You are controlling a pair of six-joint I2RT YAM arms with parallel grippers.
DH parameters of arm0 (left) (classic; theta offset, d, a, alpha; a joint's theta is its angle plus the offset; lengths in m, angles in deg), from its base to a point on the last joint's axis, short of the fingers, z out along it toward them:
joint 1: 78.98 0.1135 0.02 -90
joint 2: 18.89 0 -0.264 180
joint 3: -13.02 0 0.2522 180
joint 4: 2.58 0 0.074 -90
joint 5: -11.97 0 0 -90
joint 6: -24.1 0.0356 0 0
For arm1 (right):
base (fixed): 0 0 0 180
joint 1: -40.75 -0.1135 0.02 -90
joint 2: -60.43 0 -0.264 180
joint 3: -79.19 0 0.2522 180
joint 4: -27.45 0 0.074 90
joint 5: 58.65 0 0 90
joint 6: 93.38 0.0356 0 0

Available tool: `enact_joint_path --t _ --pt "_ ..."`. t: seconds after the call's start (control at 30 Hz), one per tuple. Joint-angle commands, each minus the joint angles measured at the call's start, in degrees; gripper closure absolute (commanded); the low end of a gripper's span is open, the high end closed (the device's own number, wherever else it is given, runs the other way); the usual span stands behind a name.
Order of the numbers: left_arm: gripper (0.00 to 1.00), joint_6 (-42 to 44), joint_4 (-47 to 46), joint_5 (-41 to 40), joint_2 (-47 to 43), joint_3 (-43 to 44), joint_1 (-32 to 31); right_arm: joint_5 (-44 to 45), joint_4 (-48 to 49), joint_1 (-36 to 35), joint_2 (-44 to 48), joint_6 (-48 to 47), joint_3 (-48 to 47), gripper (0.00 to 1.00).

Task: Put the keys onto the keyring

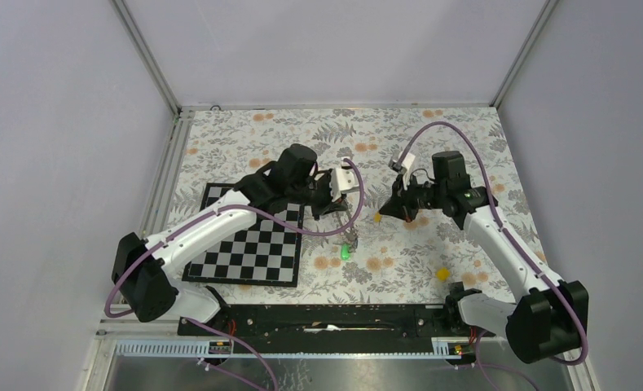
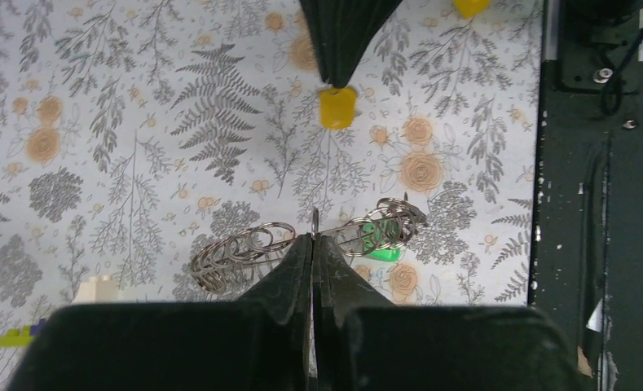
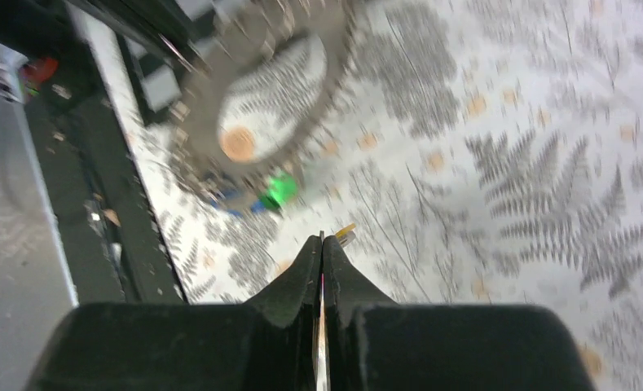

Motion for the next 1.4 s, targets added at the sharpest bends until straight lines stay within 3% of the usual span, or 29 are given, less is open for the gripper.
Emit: enact_joint_path --t 0.0,0.13,0.33,0.63,0.83,1.17,1.37 --pt "1.00 1.4 -1.9 -4.9 -1.8 3.4 0.3 13.4 -11.7 0.7 -1.0 -8.9 -0.2 1.00" --pt "1.00 -0.4 -1.9 -7.3 -1.1 4.3 0.3 24.5 -11.0 0.9 1.6 -11.3 3.2 1.00" --pt "1.00 -3.3 -2.3 -8.5 -0.2 5.3 0.3 30.2 -10.4 0.9 -1.6 -13.0 6.1 0.98" --pt "1.00 -3.6 -2.5 -8.3 0.6 5.7 0.3 28.3 -8.0 0.6 -10.5 -11.8 6.2 0.92" --pt "1.00 -3.6 -2.5 -7.8 1.0 6.0 0.3 26.6 -8.7 0.0 -17.1 -11.2 3.0 0.77" --pt "1.00 -3.2 -2.5 -7.3 1.2 6.1 0.3 29.0 -9.2 0.1 -15.0 -11.3 1.5 0.61" --pt "1.00 -3.2 -1.9 -6.6 1.3 6.5 0.2 32.6 -11.4 0.1 -13.1 -14.2 2.8 0.59"
